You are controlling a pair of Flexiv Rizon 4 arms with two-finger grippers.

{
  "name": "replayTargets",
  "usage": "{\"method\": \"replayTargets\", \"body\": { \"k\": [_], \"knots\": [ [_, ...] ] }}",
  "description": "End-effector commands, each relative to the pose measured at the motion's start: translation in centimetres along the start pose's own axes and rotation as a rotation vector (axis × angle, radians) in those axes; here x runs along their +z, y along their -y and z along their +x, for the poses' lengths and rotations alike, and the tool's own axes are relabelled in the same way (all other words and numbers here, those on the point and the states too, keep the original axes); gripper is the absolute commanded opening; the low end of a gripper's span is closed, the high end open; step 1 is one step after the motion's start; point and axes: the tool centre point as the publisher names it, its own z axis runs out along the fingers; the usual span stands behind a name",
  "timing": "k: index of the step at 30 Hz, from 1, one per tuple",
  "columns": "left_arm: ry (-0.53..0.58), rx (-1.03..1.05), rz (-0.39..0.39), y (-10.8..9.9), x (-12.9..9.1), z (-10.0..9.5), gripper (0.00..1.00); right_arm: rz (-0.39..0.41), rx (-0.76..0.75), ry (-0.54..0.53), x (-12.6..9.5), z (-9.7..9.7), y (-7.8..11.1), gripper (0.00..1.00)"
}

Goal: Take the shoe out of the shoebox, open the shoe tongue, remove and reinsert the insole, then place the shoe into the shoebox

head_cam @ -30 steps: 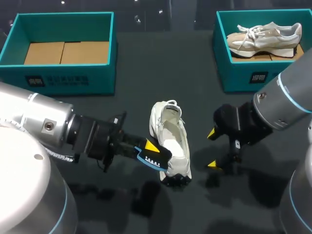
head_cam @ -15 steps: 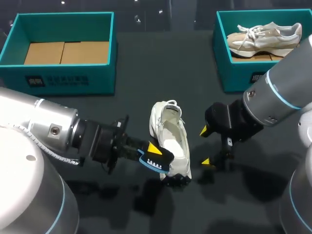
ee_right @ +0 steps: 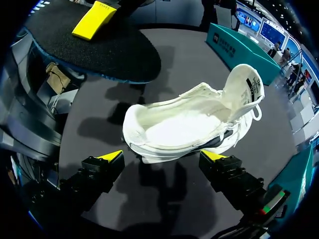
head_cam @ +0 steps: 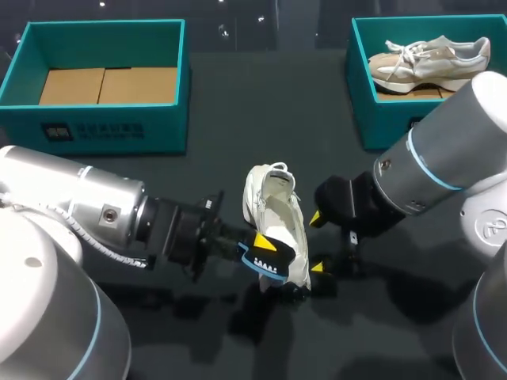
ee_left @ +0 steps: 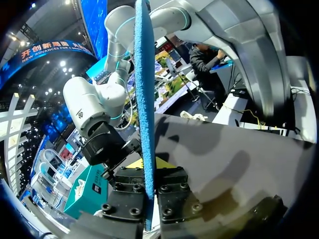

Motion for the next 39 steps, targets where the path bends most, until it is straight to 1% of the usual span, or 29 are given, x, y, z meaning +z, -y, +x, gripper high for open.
{"method": "replayTargets", "body": {
  "k": [1,17,22,33,34,36,39],
  "knots": [
    [0.006,0.002,0.005,-0.2,0.7,-0.1,0.0,-0.004,0.011,-0.011,0.9,-0.4,0.1,1.0],
    [0.009,0.01,0.005,-0.1,1.1,0.0,0.0,-0.001,0.037,-0.036,1.3,-1.1,1.2,1.0],
    [0.004,-0.007,0.007,-0.1,1.3,0.1,0.0,-0.017,0.038,-0.039,1.6,-0.9,1.5,1.0],
    [0.004,-0.011,0.009,-0.3,1.5,0.0,0.0,-0.017,0.038,-0.039,1.6,-0.9,1.5,1.0],
    [0.016,-0.037,0.026,-0.6,1.9,-0.3,0.0,-0.017,0.038,-0.039,1.6,-0.9,1.5,1.0],
    [0.041,-0.038,0.018,-0.7,2.3,-0.6,0.0,-0.017,0.038,-0.039,1.6,-0.9,1.5,1.0],
    [0.075,-0.057,0.027,-0.7,2.8,-1.0,0.0,-0.017,0.038,-0.039,1.6,-0.9,1.5,1.0]
  ]
}}
